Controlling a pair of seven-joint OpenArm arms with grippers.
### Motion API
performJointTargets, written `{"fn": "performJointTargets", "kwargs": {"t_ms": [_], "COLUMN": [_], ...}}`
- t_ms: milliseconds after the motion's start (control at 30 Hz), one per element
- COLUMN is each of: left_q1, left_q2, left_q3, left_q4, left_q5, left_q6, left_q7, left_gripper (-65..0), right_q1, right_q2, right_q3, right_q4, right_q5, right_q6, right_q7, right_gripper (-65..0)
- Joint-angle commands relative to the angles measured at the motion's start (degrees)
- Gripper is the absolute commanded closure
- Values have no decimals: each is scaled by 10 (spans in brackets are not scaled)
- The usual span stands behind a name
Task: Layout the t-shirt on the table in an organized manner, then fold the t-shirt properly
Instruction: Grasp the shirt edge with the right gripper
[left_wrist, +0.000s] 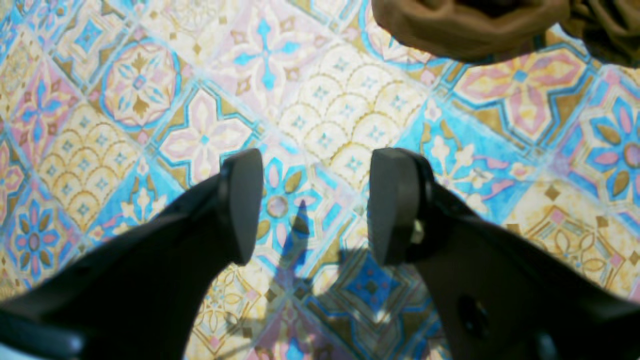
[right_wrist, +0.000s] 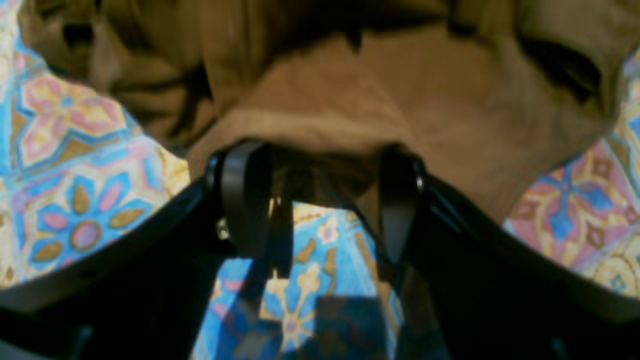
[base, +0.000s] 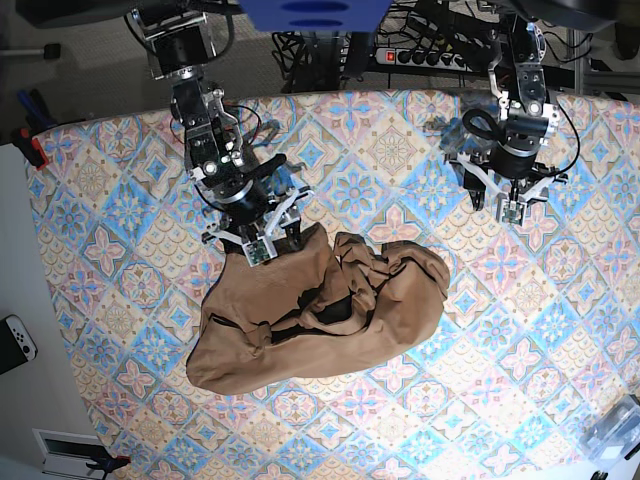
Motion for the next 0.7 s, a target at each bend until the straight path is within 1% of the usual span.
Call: {"fn": "performJointTargets", "kwargs": {"t_ms": [0,100,267,533,667], "left_q1": [-2,-2,-3,-4,-4], "left_q2": [-4,-4,3,4,4], "left_q3": [-2,-1,0,2,2], "left_q4": [11,11,10,10,10], "left_q5": [0,0,0,0,0], "left_q6": [2,2,2,2,2], "left_q7": [-12,-12,-12,-12,-12], "left_gripper": [-313,-313,-313,-313,-313], "right_q1": [-3,-3,1,51,53], "right_q2": [13,27,27,27,27], "right_q3": [-1,-1,2,-1,-2], "right_q4": [7,8,3,0,-37], "right_q5": [3,3,3,3,3], "right_q6": [1,1,1,1,1], "right_q7": [3,3,4,3,3], "right_gripper": [-329,-329,-329,-329,-329]}}
